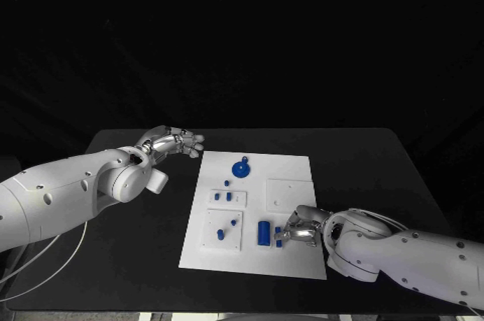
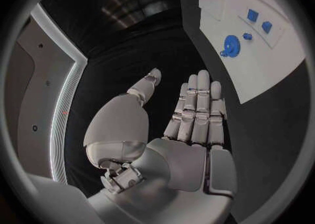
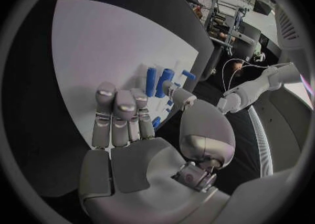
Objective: Assemble the parts on the task board
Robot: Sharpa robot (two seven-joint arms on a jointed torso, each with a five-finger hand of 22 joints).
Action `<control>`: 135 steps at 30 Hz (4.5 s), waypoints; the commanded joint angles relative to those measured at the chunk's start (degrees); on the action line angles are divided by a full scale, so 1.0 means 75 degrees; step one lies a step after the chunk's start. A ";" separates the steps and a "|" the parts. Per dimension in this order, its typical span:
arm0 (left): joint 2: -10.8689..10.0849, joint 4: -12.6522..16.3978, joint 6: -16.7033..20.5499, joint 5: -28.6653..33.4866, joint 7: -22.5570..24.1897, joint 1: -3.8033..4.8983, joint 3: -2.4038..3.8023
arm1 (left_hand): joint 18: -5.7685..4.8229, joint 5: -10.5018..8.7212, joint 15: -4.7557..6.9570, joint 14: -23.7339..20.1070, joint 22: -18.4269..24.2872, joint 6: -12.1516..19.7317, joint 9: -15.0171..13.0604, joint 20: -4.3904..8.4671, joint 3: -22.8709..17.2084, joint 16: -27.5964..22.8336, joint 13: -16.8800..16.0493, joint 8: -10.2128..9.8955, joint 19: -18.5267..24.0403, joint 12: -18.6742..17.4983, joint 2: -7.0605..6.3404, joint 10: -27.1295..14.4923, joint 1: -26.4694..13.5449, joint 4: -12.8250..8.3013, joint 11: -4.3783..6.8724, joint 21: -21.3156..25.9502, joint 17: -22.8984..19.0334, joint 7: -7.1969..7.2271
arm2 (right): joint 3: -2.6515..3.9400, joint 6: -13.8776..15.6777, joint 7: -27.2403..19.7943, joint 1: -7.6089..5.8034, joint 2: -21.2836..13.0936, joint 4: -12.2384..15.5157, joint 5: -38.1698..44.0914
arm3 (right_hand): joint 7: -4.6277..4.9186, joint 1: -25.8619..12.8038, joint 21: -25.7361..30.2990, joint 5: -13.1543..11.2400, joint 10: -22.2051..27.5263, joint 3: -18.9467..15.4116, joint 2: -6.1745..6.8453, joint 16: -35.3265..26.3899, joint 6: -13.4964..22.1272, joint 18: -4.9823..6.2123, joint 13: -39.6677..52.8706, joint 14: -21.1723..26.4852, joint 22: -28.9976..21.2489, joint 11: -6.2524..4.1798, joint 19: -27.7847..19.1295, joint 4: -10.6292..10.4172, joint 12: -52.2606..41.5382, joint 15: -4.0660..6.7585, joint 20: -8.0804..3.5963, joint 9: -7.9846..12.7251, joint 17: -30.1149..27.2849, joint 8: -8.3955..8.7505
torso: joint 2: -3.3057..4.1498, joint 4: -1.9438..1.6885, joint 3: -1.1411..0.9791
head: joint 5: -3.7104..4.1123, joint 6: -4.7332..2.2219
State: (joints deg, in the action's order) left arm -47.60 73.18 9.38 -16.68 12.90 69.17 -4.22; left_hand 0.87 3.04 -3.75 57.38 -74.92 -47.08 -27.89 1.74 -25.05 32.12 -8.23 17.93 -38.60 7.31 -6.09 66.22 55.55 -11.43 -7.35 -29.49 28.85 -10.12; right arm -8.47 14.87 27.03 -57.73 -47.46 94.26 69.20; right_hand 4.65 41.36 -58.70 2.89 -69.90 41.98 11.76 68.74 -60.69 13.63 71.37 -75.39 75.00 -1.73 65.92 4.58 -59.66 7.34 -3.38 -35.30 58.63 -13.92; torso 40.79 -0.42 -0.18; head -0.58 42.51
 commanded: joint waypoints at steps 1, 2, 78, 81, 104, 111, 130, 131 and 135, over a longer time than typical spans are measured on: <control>0.0001 0.0016 -0.0097 -0.0020 0.0036 0.0005 0.0004 | -0.0010 -0.0020 -0.0017 0.0055 -0.0037 -0.0021 0.0011 0.0008 0.0021 -0.0031 -0.0009 0.0045 -0.0069 -0.0023 0.0052 0.0023 0.0019 -0.0037 0.0030 0.0044 0.0011 0.0043 | 0.0005 -0.0128 -0.0084 0.0002 -0.0009 0.0037 0.0256 | 0.0005 0.0074 0.0030 -0.0007 -0.0038 0.0035 0.0012 -0.0022 0.0029 0.0183 0.0006 -0.0017 0.0081 0.0000 0.0008 0.0013 -0.0027 0.0054 -0.0042 -0.0009 0.0008 -0.0027 | 0.0002 -0.0002 -0.0001 | -0.0003 0.0011; 0.0000 0.0016 -0.0098 -0.0020 0.0036 0.0005 0.0004 | -0.0010 -0.0020 -0.0017 0.0055 -0.0037 -0.0021 0.0011 0.0008 0.0021 -0.0032 -0.0009 0.0045 -0.0069 -0.0024 0.0051 0.0023 0.0019 -0.0037 0.0030 0.0044 0.0011 0.0043 | 0.0005 -0.0140 -0.0080 0.0002 -0.0010 0.0040 0.0265 | 0.0005 0.0075 0.0030 -0.0007 -0.0038 0.0035 0.0013 -0.0022 0.0028 0.0183 0.0005 -0.0017 0.0081 0.0000 0.0008 0.0012 -0.0026 0.0054 -0.0042 -0.0009 0.0008 -0.0027 | 0.0002 -0.0002 -0.0001 | 0.0001 0.0013; 0.0006 0.0002 -0.0083 -0.0036 0.0022 0.0005 -0.0004 | -0.0010 -0.0020 -0.0016 0.0062 -0.0055 -0.0018 0.0014 0.0008 0.0024 -0.0060 -0.0007 0.0044 -0.0079 -0.0030 0.0054 0.0018 0.0034 -0.0042 0.0027 0.0069 0.0047 0.0042 | -0.0034 0.0052 -0.1967 0.0013 0.0292 -0.0737 0.2571 | 0.0171 0.2463 0.0043 0.0073 0.0103 0.1288 -0.0554 -0.0088 0.0208 0.0183 -0.0114 -0.0009 0.0120 0.0166 -0.0105 0.1048 0.0020 -0.0102 0.0128 0.0422 0.0072 0.0108 | 0.0003 0.0001 -0.0013 | -0.0021 0.0041; 0.0007 0.0000 -0.0087 -0.0036 0.0021 0.0005 -0.0005 | -0.0010 -0.0020 -0.0016 0.0062 -0.0056 -0.0017 0.0014 0.0008 0.0024 -0.0062 -0.0007 0.0044 -0.0079 -0.0030 0.0054 0.0017 0.0034 -0.0042 0.0027 0.0070 0.0049 0.0042 | -0.0036 0.0083 -0.1964 0.0024 0.0310 -0.0756 0.2593 | 0.0171 0.2464 0.0043 0.0068 0.0103 0.1293 -0.0554 -0.0088 0.0206 0.0183 -0.0114 -0.0009 0.0120 0.0165 -0.0104 0.1049 0.0020 -0.0101 0.0127 0.0424 0.0072 0.0108 | 0.0003 0.0002 -0.0012 | -0.0017 0.0036; 0.0000 -0.0012 -0.0103 -0.0036 0.0019 0.0005 -0.0009 | -0.0011 -0.0020 -0.0016 0.0064 -0.0061 -0.0017 0.0015 0.0008 0.0024 -0.0071 -0.0008 0.0044 -0.0082 -0.0030 0.0055 0.0020 0.0041 -0.0044 0.0027 0.0078 0.0060 0.0042 | -0.0042 0.0191 -0.2091 0.0135 0.0399 -0.0992 0.3090 | 0.0145 0.2531 0.0023 0.0008 0.0078 0.1370 -0.0474 -0.0080 0.0124 0.0183 -0.0110 -0.0021 0.0120 0.0141 -0.0082 0.1089 -0.0008 -0.0083 0.0109 0.0442 0.0086 0.0055 | 0.0001 -0.0005 -0.0004 | -0.0024 0.0058; 0.0005 -0.0009 -0.0111 -0.0036 0.0015 0.0005 -0.0010 | -0.0011 -0.0020 -0.0016 0.0065 -0.0062 -0.0017 0.0015 0.0008 0.0024 -0.0072 -0.0008 0.0044 -0.0082 -0.0030 0.0055 0.0020 0.0041 -0.0044 0.0027 0.0079 0.0062 0.0042 | -0.0042 0.0297 -0.2120 0.0152 0.0416 -0.1041 0.3112 | 0.0136 0.2579 0.0017 -0.0004 0.0077 0.1405 -0.0411 -0.0075 0.0106 0.0183 -0.0119 -0.0024 0.0118 0.0132 -0.0070 0.1058 -0.0002 -0.0074 0.0101 0.0446 0.0093 0.0038 | 0.0002 -0.0004 -0.0005 | -0.0025 0.0050; 0.0060 -0.0094 -0.0016 -0.0033 0.0100 0.0005 -0.0009 | -0.0013 -0.0020 -0.0017 0.0065 -0.0067 -0.0014 0.0017 0.0007 0.0032 -0.0081 -0.0007 0.0042 -0.0082 -0.0032 0.0039 0.0017 0.0041 -0.0048 0.0026 0.0087 0.0072 0.0039 | 0.0013 0.2002 -0.4128 0.0046 0.0030 -0.0924 -0.0674 | 0.0351 0.2040 0.0090 0.0409 0.0290 0.0433 0.0319 -0.0202 0.0840 0.0183 -0.0153 0.0048 0.0070 0.0331 -0.0074 0.0626 0.0074 -0.0228 0.0135 0.0651 0.0074 0.0359 | -0.0013 0.0004 -0.0001 | 0.0037 -0.0101; 0.0078 -0.0119 -0.0007 -0.0032 0.0107 0.0005 -0.0009 | -0.0013 -0.0020 -0.0017 0.0065 -0.0067 -0.0014 0.0017 0.0007 0.0032 -0.0082 -0.0007 0.0042 -0.0082 -0.0033 0.0038 0.0016 0.0041 -0.0049 0.0026 0.0088 0.0072 0.0038 | 0.0023 0.2009 -0.4304 -0.0010 0.0018 -0.0945 -0.1086 | 0.0371 0.1990 0.0106 0.0515 0.0328 0.0207 0.0294 -0.0215 0.0885 0.0183 -0.0149 0.0062 0.0067 0.0345 -0.0092 0.0652 0.0075 -0.0241 0.0137 0.0654 0.0078 0.0368 | -0.0015 0.0006 0.0000 | 0.0043 -0.0128; 0.0189 -0.0253 0.0053 0.0138 0.0142 0.0003 -0.0009 | -0.0016 -0.0020 -0.0024 0.0045 -0.0070 -0.0011 0.0019 0.0003 0.0037 -0.0104 -0.0006 0.0041 -0.0070 -0.0035 0.0020 0.0014 0.0045 -0.0057 0.0024 0.0102 0.0076 0.0030 | 0.0207 0.1437 -0.5029 -0.0261 0.0068 -0.1331 -0.2957 | 0.0414 0.1766 0.0295 0.1412 0.0576 -0.1020 -0.0023 -0.0379 0.1072 0.0183 -0.0189 0.0266 0.0043 0.0396 -0.0360 0.1047 0.0150 -0.0309 0.0216 0.0659 0.0070 0.0377 | -0.0059 0.0015 0.0005 | 0.0080 -0.0272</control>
State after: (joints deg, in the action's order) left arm -46.54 71.50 9.45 -16.70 12.86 69.17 -4.33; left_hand 0.87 3.04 -3.95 57.58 -74.91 -47.08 -27.79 1.94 -24.90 31.65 -8.23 17.93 -38.81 7.31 -6.09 66.22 55.55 -11.58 -7.35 -29.05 29.34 -10.12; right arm -7.32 26.67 -2.70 -59.27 -47.20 85.64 62.76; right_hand 6.19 54.82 -56.75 12.61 -65.89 35.64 12.13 66.06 -54.63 13.66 70.03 -73.80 74.98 1.22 63.71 11.94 -58.87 4.99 -1.81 -30.43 59.24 -11.29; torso 40.57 -0.37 -0.16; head -0.21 41.22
